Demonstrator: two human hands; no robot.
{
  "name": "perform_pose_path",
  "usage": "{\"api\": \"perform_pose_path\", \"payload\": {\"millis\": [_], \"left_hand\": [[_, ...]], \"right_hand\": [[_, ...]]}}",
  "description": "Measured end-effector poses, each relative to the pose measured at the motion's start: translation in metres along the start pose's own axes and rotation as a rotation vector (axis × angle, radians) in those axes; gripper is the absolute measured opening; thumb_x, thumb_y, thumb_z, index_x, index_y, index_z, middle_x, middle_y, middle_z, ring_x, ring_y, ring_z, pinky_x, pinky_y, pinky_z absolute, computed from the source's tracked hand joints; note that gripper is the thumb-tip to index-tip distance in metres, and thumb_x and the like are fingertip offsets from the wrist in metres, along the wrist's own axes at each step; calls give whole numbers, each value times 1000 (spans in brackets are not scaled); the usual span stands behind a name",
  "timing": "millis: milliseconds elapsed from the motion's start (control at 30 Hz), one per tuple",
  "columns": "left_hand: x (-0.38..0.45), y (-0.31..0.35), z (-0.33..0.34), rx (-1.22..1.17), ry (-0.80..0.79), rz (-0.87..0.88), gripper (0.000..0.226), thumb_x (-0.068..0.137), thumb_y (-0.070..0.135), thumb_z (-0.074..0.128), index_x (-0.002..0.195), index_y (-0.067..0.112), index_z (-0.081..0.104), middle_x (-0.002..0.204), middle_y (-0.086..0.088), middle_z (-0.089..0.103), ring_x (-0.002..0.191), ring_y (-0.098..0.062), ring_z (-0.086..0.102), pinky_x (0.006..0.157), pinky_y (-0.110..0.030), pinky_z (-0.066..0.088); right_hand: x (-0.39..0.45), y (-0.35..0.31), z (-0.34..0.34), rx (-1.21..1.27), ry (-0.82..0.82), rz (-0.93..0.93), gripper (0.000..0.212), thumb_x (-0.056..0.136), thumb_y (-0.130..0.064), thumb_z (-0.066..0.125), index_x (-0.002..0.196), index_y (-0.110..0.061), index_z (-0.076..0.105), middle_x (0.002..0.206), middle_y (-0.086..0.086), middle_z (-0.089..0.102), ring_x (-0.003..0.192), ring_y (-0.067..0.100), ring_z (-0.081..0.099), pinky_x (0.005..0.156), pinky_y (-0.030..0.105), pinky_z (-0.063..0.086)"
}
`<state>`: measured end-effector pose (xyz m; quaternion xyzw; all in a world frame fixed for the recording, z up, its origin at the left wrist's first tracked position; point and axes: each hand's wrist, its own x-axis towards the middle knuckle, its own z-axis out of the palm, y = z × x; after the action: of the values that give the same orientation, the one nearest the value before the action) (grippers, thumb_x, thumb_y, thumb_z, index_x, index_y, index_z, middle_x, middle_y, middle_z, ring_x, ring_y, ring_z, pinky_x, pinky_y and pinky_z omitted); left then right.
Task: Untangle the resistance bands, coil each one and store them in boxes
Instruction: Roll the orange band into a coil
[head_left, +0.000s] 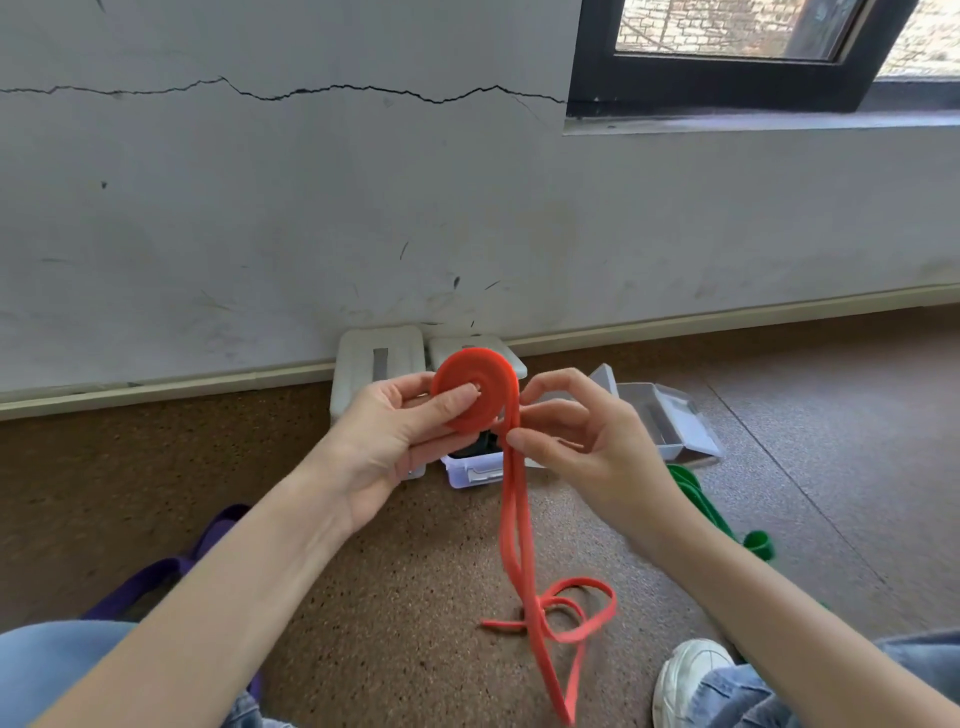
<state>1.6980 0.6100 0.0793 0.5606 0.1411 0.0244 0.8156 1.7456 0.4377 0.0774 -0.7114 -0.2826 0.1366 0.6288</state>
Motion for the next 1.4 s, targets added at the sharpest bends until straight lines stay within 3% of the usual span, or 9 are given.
{"api": "perform_pose_path", "payload": {"millis": [167,300,400,500,667,967,1133,1267,1400], "left_hand": [[-3,-17,7,-7,2,13,39,51,24,77,88,16,70,88,-4,75,82,-14,71,66,-22,55],[-3,-21,7,384,2,40,41,53,34,79,92,24,71,93,2,74,97,-16,66,90,-34,46],[-5,-20,7,605,-121,50,27,67,20,80,92,25,71,89,6,73,88,-7,68,77,-19,54],[-7,-15,9,548,-117,64,31,63,20,80,92,19,72,87,3,74,83,-9,70,68,-16,54],[0,5,-2,127,50,81,28,53,18,74,81,16,73,80,1,75,73,-9,71,59,-17,54],[-1,-14,12,-107,67,11,11,61,16,70,70,14,76,80,-3,75,72,-10,71,59,-18,55],[-3,-26,14,22,41,-4,25,58,24,72,83,17,71,80,3,74,75,-5,69,72,-22,49],[-6,-20,9,375,-62,-34,39,54,32,78,90,20,73,89,1,75,86,-12,70,77,-22,51],[-10,-8,4,484,-142,-63,31,50,37,79,77,24,76,82,0,75,79,-11,71,65,-17,54]], "right_hand": [[-5,4,0,-59,75,-3,25,75,-3,72,91,-2,54,80,11,72,72,20,71,68,32,59],[-2,3,-7,-239,86,-77,22,78,-1,69,91,-17,61,84,3,70,80,12,68,79,35,56],[-2,1,-3,-350,-28,-137,29,84,-7,65,95,-34,65,95,-7,63,90,3,59,83,23,51],[1,1,-5,-266,-40,-105,25,83,-10,65,101,-28,65,95,-1,66,89,9,64,81,22,52],[3,-1,-15,2,22,-29,18,78,-3,68,88,-16,61,76,8,72,67,20,69,70,32,58],[0,12,7,-85,29,-47,23,78,-7,71,84,-14,49,81,9,74,75,18,72,75,35,58],[-1,13,1,-121,105,-60,23,78,-2,70,84,-14,52,77,7,72,72,20,70,74,44,57],[-2,5,-4,-214,40,-121,21,86,-5,62,96,-24,63,82,-3,67,81,13,65,78,41,55],[-3,1,-5,-206,-36,-108,20,87,-8,60,102,-20,65,84,2,67,81,14,65,72,30,57]]}}
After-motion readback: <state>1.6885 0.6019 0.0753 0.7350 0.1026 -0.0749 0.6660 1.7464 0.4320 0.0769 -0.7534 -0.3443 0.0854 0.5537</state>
